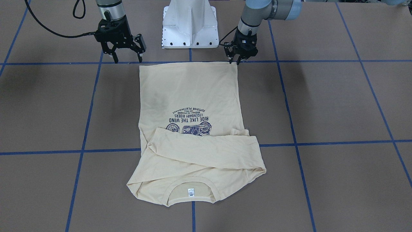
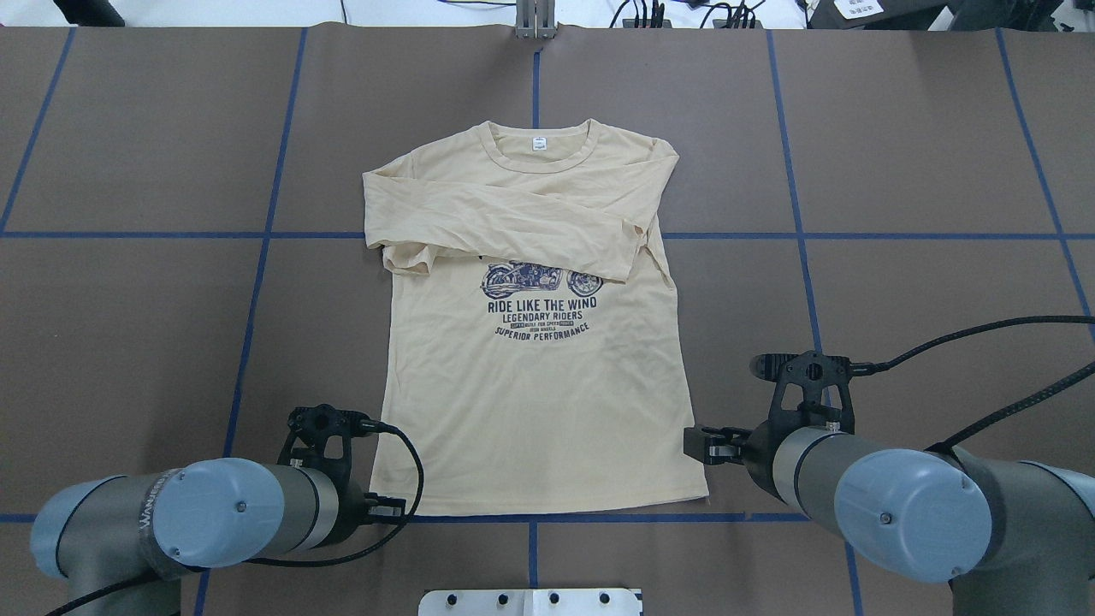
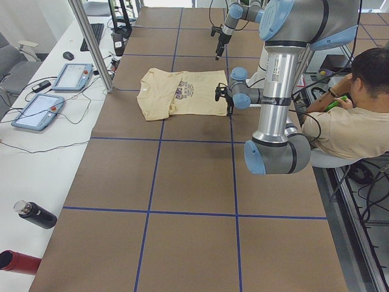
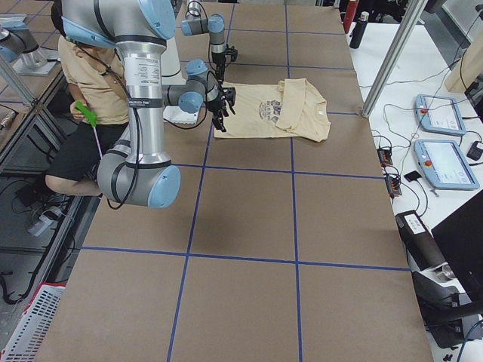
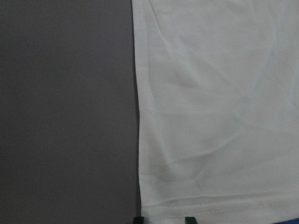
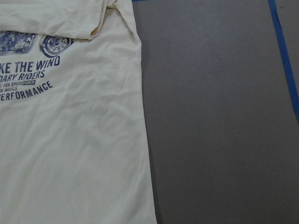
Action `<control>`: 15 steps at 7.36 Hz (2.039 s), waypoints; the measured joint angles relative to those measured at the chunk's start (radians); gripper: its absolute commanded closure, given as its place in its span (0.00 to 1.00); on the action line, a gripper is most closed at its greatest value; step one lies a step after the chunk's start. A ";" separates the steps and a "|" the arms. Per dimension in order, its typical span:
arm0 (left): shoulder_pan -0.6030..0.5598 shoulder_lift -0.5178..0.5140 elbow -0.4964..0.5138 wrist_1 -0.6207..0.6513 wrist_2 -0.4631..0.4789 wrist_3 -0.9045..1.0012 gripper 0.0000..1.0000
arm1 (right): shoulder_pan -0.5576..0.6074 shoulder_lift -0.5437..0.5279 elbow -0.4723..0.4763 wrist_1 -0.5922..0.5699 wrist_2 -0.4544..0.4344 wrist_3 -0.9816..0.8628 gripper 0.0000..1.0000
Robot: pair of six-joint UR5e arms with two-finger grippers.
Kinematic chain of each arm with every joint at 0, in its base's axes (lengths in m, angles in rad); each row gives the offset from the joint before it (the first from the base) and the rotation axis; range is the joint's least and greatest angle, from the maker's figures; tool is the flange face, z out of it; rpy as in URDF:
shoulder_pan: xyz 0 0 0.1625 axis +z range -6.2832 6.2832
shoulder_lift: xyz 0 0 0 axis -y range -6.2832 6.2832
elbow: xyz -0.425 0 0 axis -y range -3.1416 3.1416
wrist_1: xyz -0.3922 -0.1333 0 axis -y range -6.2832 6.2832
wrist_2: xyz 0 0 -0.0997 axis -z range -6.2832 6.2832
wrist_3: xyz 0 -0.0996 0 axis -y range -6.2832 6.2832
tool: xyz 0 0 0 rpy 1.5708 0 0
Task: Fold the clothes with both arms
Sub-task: 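Move both grippers to the hem corners nearest the robot and grasp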
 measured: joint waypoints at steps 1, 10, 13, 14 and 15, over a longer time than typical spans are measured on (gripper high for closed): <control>0.000 -0.002 0.003 0.000 0.000 0.000 0.59 | 0.000 0.000 0.000 0.000 0.000 0.000 0.00; -0.001 -0.005 -0.014 0.000 0.001 -0.006 1.00 | -0.006 0.003 -0.018 0.001 -0.013 0.002 0.07; -0.001 -0.006 -0.032 0.003 0.000 -0.006 1.00 | -0.059 0.065 -0.136 0.011 -0.098 0.067 0.38; -0.002 -0.007 -0.034 0.003 0.000 -0.006 1.00 | -0.087 0.075 -0.163 0.020 -0.118 0.092 0.55; -0.002 -0.007 -0.035 0.003 -0.001 -0.005 1.00 | -0.107 0.078 -0.175 0.035 -0.137 0.104 0.57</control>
